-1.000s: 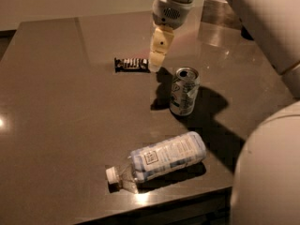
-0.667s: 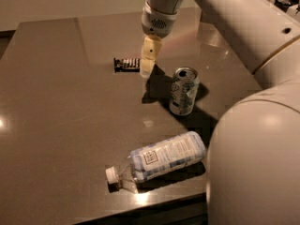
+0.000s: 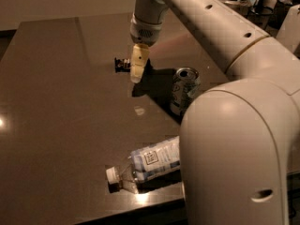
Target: Move rxbar chocolate near blue plastic bottle
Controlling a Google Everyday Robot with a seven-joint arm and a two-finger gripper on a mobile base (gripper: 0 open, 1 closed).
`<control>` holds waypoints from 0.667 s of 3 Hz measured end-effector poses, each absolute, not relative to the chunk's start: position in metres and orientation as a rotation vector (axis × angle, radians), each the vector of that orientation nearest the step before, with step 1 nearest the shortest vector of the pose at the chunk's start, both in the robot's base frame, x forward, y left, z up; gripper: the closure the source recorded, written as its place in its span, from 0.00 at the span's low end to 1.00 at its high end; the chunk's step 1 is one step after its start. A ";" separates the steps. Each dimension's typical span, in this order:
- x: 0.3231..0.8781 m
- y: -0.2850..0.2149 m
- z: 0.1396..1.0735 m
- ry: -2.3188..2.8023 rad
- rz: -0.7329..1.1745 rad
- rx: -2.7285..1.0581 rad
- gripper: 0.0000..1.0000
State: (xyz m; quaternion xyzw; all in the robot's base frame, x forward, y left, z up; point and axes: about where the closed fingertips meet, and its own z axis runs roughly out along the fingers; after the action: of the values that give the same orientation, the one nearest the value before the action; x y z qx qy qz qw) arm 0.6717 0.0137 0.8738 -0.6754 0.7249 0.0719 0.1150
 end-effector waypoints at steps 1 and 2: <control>0.686 0.022 0.859 2.139 0.208 -2.001 0.00; 0.701 0.018 0.845 2.173 0.213 -1.989 0.02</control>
Offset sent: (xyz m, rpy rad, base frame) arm 0.0311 -0.0095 -0.0302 -0.0721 0.1008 -0.0216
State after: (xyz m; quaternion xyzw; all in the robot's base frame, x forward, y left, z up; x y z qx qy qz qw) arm 0.7013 0.0185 0.8455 -0.6705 0.7324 0.0719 0.0940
